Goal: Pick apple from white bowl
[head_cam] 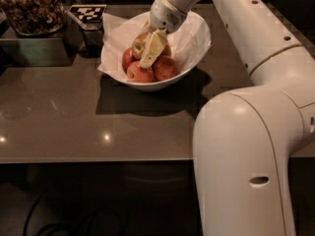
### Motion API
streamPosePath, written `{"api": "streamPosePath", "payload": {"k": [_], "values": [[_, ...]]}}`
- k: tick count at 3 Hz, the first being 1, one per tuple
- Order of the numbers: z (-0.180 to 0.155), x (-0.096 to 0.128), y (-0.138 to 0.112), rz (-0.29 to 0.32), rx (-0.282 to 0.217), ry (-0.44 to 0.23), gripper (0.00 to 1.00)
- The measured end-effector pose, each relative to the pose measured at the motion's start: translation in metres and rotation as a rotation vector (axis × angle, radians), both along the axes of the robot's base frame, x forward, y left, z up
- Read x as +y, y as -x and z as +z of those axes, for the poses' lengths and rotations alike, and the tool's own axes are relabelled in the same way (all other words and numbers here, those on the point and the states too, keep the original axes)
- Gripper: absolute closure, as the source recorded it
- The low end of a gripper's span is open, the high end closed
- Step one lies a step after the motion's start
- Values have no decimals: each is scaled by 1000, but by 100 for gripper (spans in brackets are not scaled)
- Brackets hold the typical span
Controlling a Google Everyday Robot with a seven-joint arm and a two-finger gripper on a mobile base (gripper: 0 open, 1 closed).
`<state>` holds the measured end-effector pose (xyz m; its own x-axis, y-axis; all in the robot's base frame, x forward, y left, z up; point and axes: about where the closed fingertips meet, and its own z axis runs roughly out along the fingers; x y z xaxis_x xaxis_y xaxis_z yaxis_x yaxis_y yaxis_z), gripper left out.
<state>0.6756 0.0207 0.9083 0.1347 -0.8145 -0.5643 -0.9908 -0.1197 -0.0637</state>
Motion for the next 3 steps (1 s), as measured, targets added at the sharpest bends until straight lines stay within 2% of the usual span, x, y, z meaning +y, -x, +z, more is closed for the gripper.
{"api": "streamPosePath", "payload": {"k": [1, 3], "values": [[4, 3, 1, 13, -3, -29, 99], [11, -3, 1, -5, 17, -116, 100]]}}
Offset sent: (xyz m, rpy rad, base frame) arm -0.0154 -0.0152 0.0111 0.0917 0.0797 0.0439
